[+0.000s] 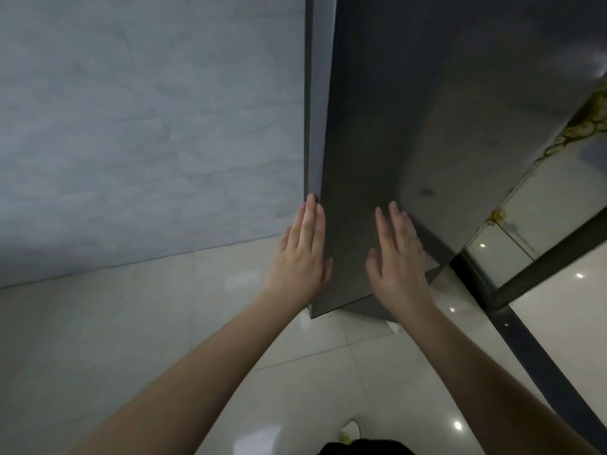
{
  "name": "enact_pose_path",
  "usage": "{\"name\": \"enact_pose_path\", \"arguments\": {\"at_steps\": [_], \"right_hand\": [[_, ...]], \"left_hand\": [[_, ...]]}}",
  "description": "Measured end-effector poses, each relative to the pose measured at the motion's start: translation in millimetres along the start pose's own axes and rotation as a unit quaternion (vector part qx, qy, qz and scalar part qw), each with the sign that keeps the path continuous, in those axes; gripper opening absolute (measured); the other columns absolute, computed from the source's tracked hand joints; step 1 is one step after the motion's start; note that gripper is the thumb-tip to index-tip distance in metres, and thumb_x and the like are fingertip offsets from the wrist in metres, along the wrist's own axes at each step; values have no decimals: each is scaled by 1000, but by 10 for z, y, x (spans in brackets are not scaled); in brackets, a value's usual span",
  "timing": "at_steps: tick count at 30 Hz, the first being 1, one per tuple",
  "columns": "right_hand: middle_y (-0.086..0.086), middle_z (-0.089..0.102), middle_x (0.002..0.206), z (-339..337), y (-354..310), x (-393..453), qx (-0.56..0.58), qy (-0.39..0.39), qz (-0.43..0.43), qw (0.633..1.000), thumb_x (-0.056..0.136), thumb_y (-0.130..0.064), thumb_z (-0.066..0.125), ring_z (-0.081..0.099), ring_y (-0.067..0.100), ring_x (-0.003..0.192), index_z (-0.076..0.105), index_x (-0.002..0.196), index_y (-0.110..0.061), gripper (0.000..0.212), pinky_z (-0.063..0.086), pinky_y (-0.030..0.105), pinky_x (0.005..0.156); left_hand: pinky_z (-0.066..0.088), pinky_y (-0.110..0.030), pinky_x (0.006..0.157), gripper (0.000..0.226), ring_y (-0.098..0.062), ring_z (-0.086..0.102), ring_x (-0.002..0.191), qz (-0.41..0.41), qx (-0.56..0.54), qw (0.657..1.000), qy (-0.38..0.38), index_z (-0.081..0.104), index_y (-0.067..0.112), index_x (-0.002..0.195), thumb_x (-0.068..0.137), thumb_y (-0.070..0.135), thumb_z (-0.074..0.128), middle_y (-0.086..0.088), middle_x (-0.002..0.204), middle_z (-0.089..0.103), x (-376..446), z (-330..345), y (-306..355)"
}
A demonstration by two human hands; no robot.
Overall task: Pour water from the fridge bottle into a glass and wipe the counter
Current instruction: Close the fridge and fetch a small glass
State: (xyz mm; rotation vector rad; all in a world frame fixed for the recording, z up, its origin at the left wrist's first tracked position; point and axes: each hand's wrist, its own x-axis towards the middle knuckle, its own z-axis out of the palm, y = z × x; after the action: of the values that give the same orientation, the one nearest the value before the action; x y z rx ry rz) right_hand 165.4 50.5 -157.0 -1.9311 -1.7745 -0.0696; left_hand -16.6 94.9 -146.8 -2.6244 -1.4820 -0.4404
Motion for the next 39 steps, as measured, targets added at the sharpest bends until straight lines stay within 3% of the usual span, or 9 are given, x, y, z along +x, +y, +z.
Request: {"name": "enact_pose_path", "arguments": {"at_steps": [4, 8, 14, 17, 20, 31, 35, 39], "right_hand": [[0, 3, 164, 45, 109, 481, 9, -3, -49, 999, 96, -30, 41, 3, 17, 149, 10, 156, -22, 67, 15, 41, 117], [2, 5, 164, 112, 245, 875, 9, -23, -94, 995, 97, -29, 44, 5, 17, 149, 9, 156, -21, 69, 17, 42, 120], [1, 0, 164, 190, 423, 1306, -50, -62, -136, 988, 97, -29, 46, 4, 17, 150, 6, 156, -22, 72, 10, 41, 121], [3, 0, 164, 247, 404, 1432, -68, -65, -140, 986, 95, -28, 49, 4, 20, 150, 9, 156, -21, 73, 11, 43, 121], [5, 0, 164, 352, 385, 1509, -75, -57, -129, 987, 92, -26, 54, 4, 22, 150, 13, 156, -19, 76, 16, 46, 120], [10, 2, 163, 627, 175, 1873, -113, -48, -69, 990, 87, -28, 58, 8, 27, 150, 18, 155, -16, 80, 18, 51, 118], [8, 4, 163, 665, 125, 2095, -133, -45, -46, 989, 90, -27, 55, 15, 23, 149, 11, 156, -16, 79, 14, 51, 119], [7, 10, 163, 667, 150, 2321, -135, -81, -11, 987, 97, -33, 43, 15, 21, 149, -4, 155, -19, 76, 4, 49, 120]], "left_hand": [[4, -41, 114, 83, -29, -8, 149, -24, 56, 998, 10, 7, 11, 157, 96, 39, 54, -15, 164, -9, 221, -16, -111], [-5, -39, 117, 73, -24, -12, 150, -30, 86, 996, 19, 8, 16, 158, 101, 46, 42, -7, 165, -10, 497, 5, -173], [-1, -45, 123, 69, -25, -7, 152, -32, 139, 989, 30, 10, 18, 158, 102, 50, 34, -7, 166, -1, 971, 33, -348], [-2, -47, 123, 70, -26, -12, 151, -32, 162, 986, 3, 4, 20, 158, 102, 55, 26, -6, 165, -9, 1173, 58, -450], [2, -49, 123, 71, -27, -16, 150, -37, 174, 984, -14, -4, 21, 158, 102, 57, 21, -5, 163, -19, 1304, 140, -542], [11, -45, 122, 70, -23, -6, 152, -21, 98, 995, -14, 1, 22, 158, 102, 58, 21, -4, 165, -12, 1790, 329, -811], [15, -46, 122, 70, -21, -2, 152, -16, 70, 997, -22, -4, 25, 157, 101, 60, 17, 1, 165, -8, 2065, 309, -1018], [10, -45, 123, 71, -22, -2, 152, -5, 81, 996, -42, -11, 26, 156, 97, 61, 7, 0, 166, -5, 2280, 284, -1205]]}}
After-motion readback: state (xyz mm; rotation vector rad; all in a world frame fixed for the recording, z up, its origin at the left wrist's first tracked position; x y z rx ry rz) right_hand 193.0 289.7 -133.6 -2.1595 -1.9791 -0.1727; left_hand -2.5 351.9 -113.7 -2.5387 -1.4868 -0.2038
